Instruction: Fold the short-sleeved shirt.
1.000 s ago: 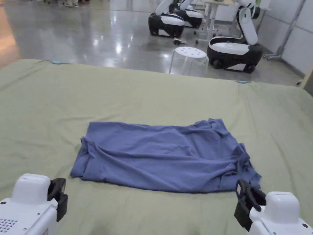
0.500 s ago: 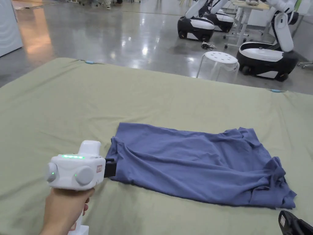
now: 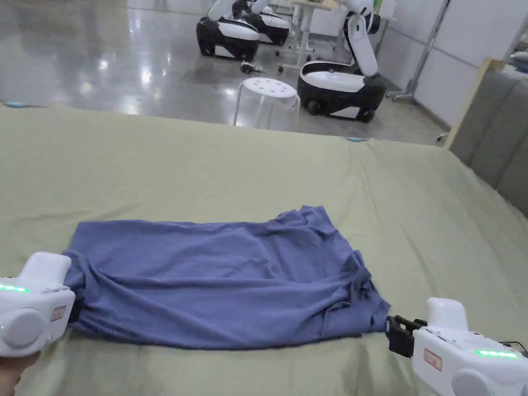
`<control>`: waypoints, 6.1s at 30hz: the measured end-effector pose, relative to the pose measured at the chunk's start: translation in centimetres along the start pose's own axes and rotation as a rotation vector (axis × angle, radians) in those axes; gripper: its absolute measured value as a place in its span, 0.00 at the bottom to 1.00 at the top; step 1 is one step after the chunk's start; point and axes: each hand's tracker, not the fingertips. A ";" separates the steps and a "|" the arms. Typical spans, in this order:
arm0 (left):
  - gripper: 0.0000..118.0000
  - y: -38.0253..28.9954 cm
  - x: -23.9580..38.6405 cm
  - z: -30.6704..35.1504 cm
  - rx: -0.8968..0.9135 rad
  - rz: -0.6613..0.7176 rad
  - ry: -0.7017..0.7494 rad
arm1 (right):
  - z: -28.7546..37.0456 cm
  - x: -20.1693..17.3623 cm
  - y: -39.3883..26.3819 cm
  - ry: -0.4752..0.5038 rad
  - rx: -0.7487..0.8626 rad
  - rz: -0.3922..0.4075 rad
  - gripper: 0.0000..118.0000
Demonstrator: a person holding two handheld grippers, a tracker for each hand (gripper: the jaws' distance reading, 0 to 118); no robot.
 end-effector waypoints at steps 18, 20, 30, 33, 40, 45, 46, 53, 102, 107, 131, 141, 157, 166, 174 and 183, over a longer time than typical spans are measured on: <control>0.07 0.1 -3.4 1.8 -0.001 0.159 -0.093 | -0.6 -1.6 6.0 0.112 -0.084 0.040 0.05; 0.07 0.2 -4.1 4.4 0.020 0.164 -0.126 | 2.7 -0.9 6.8 0.143 -0.043 0.006 0.05; 0.07 -8.0 -6.7 10.3 -0.095 0.249 -0.164 | 9.0 0.7 -1.6 0.194 -0.175 -0.058 0.05; 0.08 -10.6 -7.7 8.2 -0.123 0.320 -0.197 | 7.4 1.4 -5.3 0.201 -0.213 -0.175 0.05; 0.62 -9.6 -4.8 14.6 0.206 0.106 0.061 | 12.4 -0.2 -4.4 0.252 0.064 -0.086 0.99; 0.62 -8.6 -0.5 18.1 0.462 0.082 0.063 | 15.9 -7.2 -2.7 0.201 0.369 0.089 0.99; 0.62 -8.6 0.4 17.9 0.479 0.071 0.074 | 16.0 -8.7 -2.7 0.178 0.403 0.110 0.99; 0.04 -7.8 1.1 13.0 0.350 0.109 -0.019 | 13.7 -14.6 -3.0 0.184 0.474 0.119 0.01; 0.05 4.9 -5.4 7.7 0.172 0.092 -0.023 | 2.0 -3.0 11.8 0.141 -0.003 0.170 0.00; 0.05 -2.0 -6.9 13.0 0.162 0.119 -0.035 | 9.4 -1.3 5.4 0.155 0.032 0.153 0.00; 0.32 -9.6 6.8 19.2 0.609 0.071 0.042 | 20.1 -12.7 -4.8 0.128 0.618 0.110 0.33; 0.10 -9.4 0.0 19.2 0.479 0.112 0.034 | 19.1 -14.8 -4.8 0.200 0.493 0.142 0.00; 0.63 -15.7 -24.6 7.1 -0.037 0.884 -0.802 | 16.3 -20.3 -4.8 0.291 0.313 0.188 0.00; 0.63 -15.8 -18.2 -2.9 -0.138 0.979 -1.191 | 14.2 -22.6 -3.5 0.273 0.283 0.206 0.00; 0.05 -12.5 -17.3 -4.9 -0.312 0.739 -0.827 | 13.6 -23.1 -3.4 0.280 0.269 0.199 0.00; 0.05 -7.0 -16.9 6.7 -0.112 0.529 -0.321 | 14.5 -22.1 -3.6 0.309 0.303 0.172 0.00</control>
